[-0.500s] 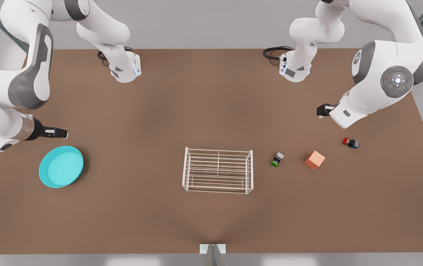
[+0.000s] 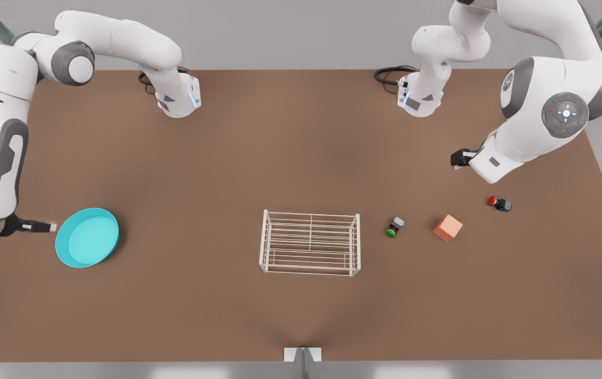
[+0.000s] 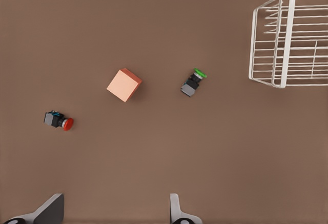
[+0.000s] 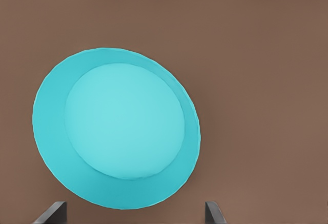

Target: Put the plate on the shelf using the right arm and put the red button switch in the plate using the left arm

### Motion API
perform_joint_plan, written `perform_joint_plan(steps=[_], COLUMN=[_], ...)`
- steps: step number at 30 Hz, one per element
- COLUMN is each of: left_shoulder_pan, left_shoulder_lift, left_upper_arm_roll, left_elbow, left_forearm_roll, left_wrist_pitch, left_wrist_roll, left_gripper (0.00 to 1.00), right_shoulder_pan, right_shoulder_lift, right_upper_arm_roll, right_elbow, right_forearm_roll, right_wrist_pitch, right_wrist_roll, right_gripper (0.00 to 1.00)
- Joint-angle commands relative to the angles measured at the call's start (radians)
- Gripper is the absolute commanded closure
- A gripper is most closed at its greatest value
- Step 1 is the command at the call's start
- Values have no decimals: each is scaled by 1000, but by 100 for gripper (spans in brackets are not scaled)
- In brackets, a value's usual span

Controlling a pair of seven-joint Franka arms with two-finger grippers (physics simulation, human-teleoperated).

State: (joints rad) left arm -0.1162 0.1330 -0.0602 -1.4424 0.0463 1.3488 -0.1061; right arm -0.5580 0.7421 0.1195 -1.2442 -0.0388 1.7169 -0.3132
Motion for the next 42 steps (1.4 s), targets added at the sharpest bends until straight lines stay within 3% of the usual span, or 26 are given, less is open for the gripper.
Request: perform_joint_plan(steps=[1,7,27,30,35,39,42], left_shoulder_pan=[0,-8,-6,0,4,9,7], left_shoulder_lift=[-1,-13,-6,2,16,34,37], left_upper_arm_roll=[-1,-9,-17,-13,-9,-9,-7], left_elbow=[0,2,16,16,16,16,14], left_forearm_roll=[0,1,7,9,15,10,10], left_wrist_pitch=[-2,-17,-13,21,50,49,52], left_wrist_roll=[-24,-24,-67,-70,-70,-118,-153], left_gripper=[0,0,0,0,0,0,0], right_shoulder_pan=[-6,-69,-99,-99,-99,-99,-97], right_shoulder_lift=[22,123,120,120,123,123,115], right_upper_arm_roll=[0,2,11,11,11,11,12], right_elbow=[0,-12,-173,-173,-173,-173,-167], right_forearm_roll=[4,86,165,165,163,160,158], right_wrist_pitch=[184,244,409,406,403,403,397], right_wrist_roll=[-538,-569,-581,-581,-583,-584,-603], right_gripper=[0,0,0,22,45,79,79])
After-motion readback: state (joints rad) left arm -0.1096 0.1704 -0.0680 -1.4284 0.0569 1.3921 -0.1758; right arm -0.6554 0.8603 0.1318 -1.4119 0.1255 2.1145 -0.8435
